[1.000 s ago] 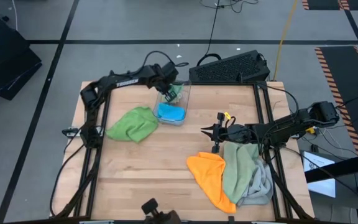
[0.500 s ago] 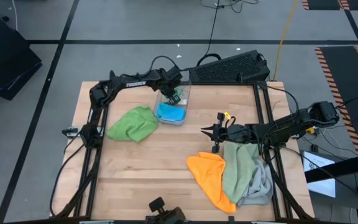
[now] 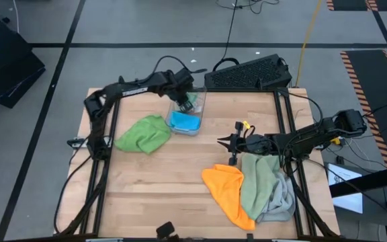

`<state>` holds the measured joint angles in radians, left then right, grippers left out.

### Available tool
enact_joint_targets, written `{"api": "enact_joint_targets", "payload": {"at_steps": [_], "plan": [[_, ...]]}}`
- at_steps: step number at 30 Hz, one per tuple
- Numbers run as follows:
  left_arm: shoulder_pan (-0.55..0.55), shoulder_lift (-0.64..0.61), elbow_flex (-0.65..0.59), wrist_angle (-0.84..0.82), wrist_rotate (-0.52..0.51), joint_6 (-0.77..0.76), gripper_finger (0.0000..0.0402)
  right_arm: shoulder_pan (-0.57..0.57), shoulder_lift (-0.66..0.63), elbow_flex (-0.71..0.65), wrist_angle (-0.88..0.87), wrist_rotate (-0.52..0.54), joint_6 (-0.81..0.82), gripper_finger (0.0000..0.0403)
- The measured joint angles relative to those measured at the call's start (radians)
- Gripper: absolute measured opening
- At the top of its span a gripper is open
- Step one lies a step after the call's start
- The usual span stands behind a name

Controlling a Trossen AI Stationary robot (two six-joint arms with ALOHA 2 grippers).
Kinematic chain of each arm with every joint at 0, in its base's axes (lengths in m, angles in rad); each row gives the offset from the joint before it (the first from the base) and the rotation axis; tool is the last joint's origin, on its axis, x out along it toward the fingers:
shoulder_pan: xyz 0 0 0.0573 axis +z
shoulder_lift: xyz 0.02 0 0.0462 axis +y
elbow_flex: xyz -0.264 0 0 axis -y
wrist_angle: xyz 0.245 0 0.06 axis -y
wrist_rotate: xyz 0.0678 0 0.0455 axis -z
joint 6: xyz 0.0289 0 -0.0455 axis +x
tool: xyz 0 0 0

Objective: Fold microfiber towels
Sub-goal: Adjust the light green towel into the transparent bin, then fold the green towel

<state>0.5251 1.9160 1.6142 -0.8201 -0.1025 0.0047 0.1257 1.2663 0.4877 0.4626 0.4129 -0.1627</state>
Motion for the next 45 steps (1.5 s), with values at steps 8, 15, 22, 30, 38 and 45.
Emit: {"api": "enact_joint_targets", "payload": {"at_steps": [8, 15, 22, 30, 38, 45], "plan": [[-0.208, -0.245, -0.087, -0.222, -0.066, -0.060, 0.0137, 0.056, 0.000, -0.001, -0.041, 0.000, 0.079, 0.0033], [-0.517, -0.462, -0.372, -0.093, -0.257, -0.385, 0.0138, 0.125, 0.000, -0.001, -0.041, 0.000, 0.106, 0.0033], [-0.708, -0.497, -0.658, 0.061, -0.413, -0.613, 0.0159, 0.177, 0.000, -0.001, -0.032, 0.002, 0.180, 0.0033], [-0.671, -0.477, -0.885, 0.087, -0.443, -0.872, 0.0231, 0.259, 0.000, -0.001, -0.041, 0.004, 0.288, 0.0033], [-0.643, -0.480, -1.028, 0.256, -0.323, -0.902, 0.0215, 0.335, 0.018, -0.001, -0.054, 0.062, 0.359, 0.0035], [-0.708, -0.479, -1.034, 0.357, -0.283, -0.872, 0.0059, 0.380, 0.119, 0.000, 0.055, 0.088, 0.414, 0.0035]]}}
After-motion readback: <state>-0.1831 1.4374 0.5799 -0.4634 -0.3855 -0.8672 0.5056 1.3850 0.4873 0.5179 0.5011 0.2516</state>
